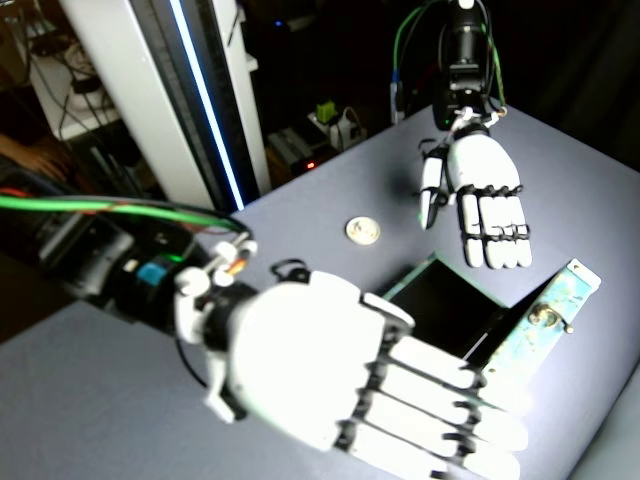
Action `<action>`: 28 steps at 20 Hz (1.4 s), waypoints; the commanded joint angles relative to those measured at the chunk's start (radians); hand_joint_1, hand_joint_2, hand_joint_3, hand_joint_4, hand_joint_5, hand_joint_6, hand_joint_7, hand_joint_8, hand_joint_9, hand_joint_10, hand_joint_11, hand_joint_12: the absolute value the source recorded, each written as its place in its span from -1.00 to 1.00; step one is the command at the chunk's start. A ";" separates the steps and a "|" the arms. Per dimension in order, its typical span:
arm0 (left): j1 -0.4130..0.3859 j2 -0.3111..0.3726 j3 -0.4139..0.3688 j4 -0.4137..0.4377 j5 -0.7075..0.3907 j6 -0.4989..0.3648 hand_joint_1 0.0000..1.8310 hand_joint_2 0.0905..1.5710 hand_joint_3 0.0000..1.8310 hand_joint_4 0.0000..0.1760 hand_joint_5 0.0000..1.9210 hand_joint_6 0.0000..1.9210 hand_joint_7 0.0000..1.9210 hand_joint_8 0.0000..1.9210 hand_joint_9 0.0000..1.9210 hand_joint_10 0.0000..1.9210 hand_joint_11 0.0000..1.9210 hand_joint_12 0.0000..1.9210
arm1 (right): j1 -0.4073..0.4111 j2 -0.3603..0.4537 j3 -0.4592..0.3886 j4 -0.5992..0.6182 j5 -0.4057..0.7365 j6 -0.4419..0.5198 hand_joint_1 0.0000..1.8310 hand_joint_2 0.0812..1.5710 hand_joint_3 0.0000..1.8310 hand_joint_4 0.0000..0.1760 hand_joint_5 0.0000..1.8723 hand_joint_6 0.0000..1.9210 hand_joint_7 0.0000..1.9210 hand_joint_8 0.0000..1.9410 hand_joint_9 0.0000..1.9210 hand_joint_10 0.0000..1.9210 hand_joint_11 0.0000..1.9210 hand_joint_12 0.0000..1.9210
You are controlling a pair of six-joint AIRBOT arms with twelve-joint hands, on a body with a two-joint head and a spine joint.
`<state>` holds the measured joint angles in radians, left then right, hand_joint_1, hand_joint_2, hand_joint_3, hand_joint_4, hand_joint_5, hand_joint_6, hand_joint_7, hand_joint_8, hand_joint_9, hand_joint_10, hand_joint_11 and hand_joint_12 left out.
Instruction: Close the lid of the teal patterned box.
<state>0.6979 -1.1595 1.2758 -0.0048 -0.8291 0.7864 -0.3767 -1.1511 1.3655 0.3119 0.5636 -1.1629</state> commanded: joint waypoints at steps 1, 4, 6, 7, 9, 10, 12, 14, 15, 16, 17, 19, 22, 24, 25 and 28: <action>-0.012 -0.003 0.005 0.007 -0.107 -0.006 -0.78 0.80 -1.00 -0.73 -1.00 -1.00 -1.00 -1.00 -1.00 -1.00 -1.00 -1.00 | 0.021 -0.003 0.013 -0.001 0.085 0.001 -0.72 0.66 -1.00 -1.00 -1.00 -1.00 -0.98 -1.00 -0.95 -0.89 -1.00 0.38; -0.015 -0.014 0.015 0.019 -0.097 -0.016 -0.76 0.79 -1.00 -0.72 -1.00 -1.00 -1.00 -1.00 -1.00 -1.00 -1.00 -1.00 | 0.035 -0.051 0.061 0.004 0.039 0.001 -0.74 0.65 -1.00 -1.00 -1.00 -1.00 -1.00 -1.00 -0.92 -0.87 -1.00 0.37; -0.019 -0.023 0.023 0.026 -0.089 -0.023 -0.79 0.77 -1.00 -0.46 -1.00 -1.00 -1.00 -1.00 -1.00 -1.00 -1.00 -1.00 | 0.039 -0.079 0.092 0.005 0.009 0.001 -0.71 0.66 -1.00 -1.00 -1.00 -1.00 -1.00 -1.00 -0.99 -0.89 -1.00 0.24; -0.020 -0.028 0.027 0.031 -0.086 -0.028 -0.77 0.77 -1.00 -0.36 -1.00 -1.00 -1.00 -1.00 -1.00 -1.00 -1.00 -1.00 | 0.042 -0.093 0.106 0.011 -0.003 0.001 -0.73 0.66 -1.00 -1.00 -1.00 -1.00 -0.96 -0.99 -0.97 -0.87 -1.00 0.17; -0.021 -0.030 0.028 0.037 -0.084 -0.031 -0.74 0.77 -1.00 -0.41 -1.00 -1.00 -1.00 -1.00 -1.00 -1.00 -1.00 -1.00 | 0.046 -0.108 0.122 0.012 -0.020 0.001 -0.71 0.65 -1.00 -1.00 -1.00 -1.00 -0.97 -1.00 -0.96 -0.87 -1.00 0.14; -0.023 -0.033 0.029 0.041 -0.082 -0.032 -0.69 0.77 -1.00 -0.54 -1.00 -1.00 -1.00 -1.00 -1.00 -1.00 -1.00 -1.00 | 0.047 -0.113 0.128 0.014 -0.028 0.001 -0.75 0.66 -1.00 -1.00 -1.00 -1.00 -0.99 -1.00 -0.97 -0.87 -1.00 0.23; -0.026 -0.036 0.031 0.043 -0.081 -0.034 -0.68 0.78 -1.00 -0.54 -1.00 -1.00 -1.00 -1.00 -1.00 -1.00 -1.00 -1.00 | 0.047 -0.117 0.132 0.014 -0.036 0.001 -0.78 0.66 -1.00 -1.00 -1.00 -1.00 -1.00 -1.00 -1.00 -0.96 -1.00 0.14; -0.027 -0.037 0.031 0.044 -0.082 -0.035 -0.67 0.78 -1.00 -0.53 -1.00 -1.00 -1.00 -1.00 -1.00 -1.00 -1.00 -1.00 | 0.047 -0.118 0.134 0.014 -0.041 0.001 -0.78 0.66 -1.00 -1.00 -1.00 -1.00 -0.99 -1.00 -0.93 -0.95 -1.00 0.20; -0.027 -0.037 0.031 0.044 -0.083 -0.036 -0.67 0.78 -1.00 -0.53 -1.00 -1.00 -1.00 -1.00 -1.00 -1.00 -1.00 -1.00 | 0.047 -0.118 0.133 0.014 -0.041 0.001 -0.75 0.66 -1.00 -1.00 -1.00 -1.00 -0.93 -0.99 -0.87 -0.93 -1.00 0.29; -0.027 -0.037 0.032 0.044 -0.084 -0.037 -0.67 0.78 -1.00 -0.55 -1.00 -1.00 -1.00 -1.00 -1.00 -1.00 -1.00 -1.00 | 0.047 -0.118 0.133 0.014 -0.043 0.001 -0.72 0.65 -1.00 -1.00 -1.00 -1.00 -0.89 -0.98 -0.82 -0.90 -1.00 0.40; -0.027 -0.037 0.032 0.044 -0.086 -0.039 -0.67 0.78 -1.00 -0.63 -1.00 -1.00 -1.00 -1.00 -1.00 -1.00 -1.00 -1.00 | 0.047 -0.118 0.133 0.014 -0.044 0.001 -0.71 0.65 -1.00 -1.00 -0.99 -1.00 -0.82 -0.97 -0.75 -0.87 -1.00 0.51; -0.025 -0.036 0.032 0.042 -0.089 -0.040 -0.70 0.79 -1.00 -0.62 -1.00 -1.00 -1.00 -1.00 -1.00 -1.00 -1.00 -1.00 | 0.047 -0.118 0.127 0.013 -0.045 0.002 -0.72 0.69 -1.00 -1.00 -0.85 -0.98 -0.65 -0.96 -0.66 -0.75 -1.00 0.69; -0.017 -0.034 0.031 0.027 -0.100 -0.041 -0.68 0.79 -1.00 -0.69 -1.00 -1.00 -1.00 -1.00 -1.00 -1.00 -1.00 -1.00 | 0.047 -0.118 0.101 0.012 -0.038 0.002 -0.75 0.76 -1.00 -1.00 -0.76 -0.22 -0.55 -0.48 -0.82 0.41 -0.91 0.99; -0.011 -0.029 0.027 0.016 -0.115 -0.042 -0.72 0.79 -1.00 -0.66 -1.00 -1.00 -1.00 -1.00 -1.00 -1.00 -1.00 -1.00 | 0.047 -0.114 0.078 0.010 -0.019 0.002 -0.74 0.77 -1.00 -1.00 -0.89 0.12 -0.64 -0.10 -0.76 0.48 -0.86 1.00; -0.008 -0.024 0.023 0.014 -0.124 -0.042 -0.74 0.79 -1.00 -0.67 -1.00 -1.00 -1.00 -1.00 -1.00 -1.00 -1.00 -1.00 | 0.047 -0.107 0.065 0.005 -0.008 0.002 -0.74 0.79 -1.00 -1.00 -0.93 0.10 -0.72 0.04 -0.81 0.55 -0.86 1.00; 0.000 -0.013 0.010 0.007 -0.154 -0.042 -0.78 0.80 -1.00 -0.82 -1.00 -1.00 -1.00 -1.00 -1.00 -1.00 -1.00 -1.00 | 0.033 -0.081 0.030 -0.007 0.021 0.002 -0.76 0.79 -1.00 -1.00 -0.88 -0.06 -0.76 0.20 -0.83 0.67 -0.86 1.00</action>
<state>0.7044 -1.1740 1.2827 0.0109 -0.8555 0.7502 -0.3508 -1.2388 1.3846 0.3126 0.4747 -1.1610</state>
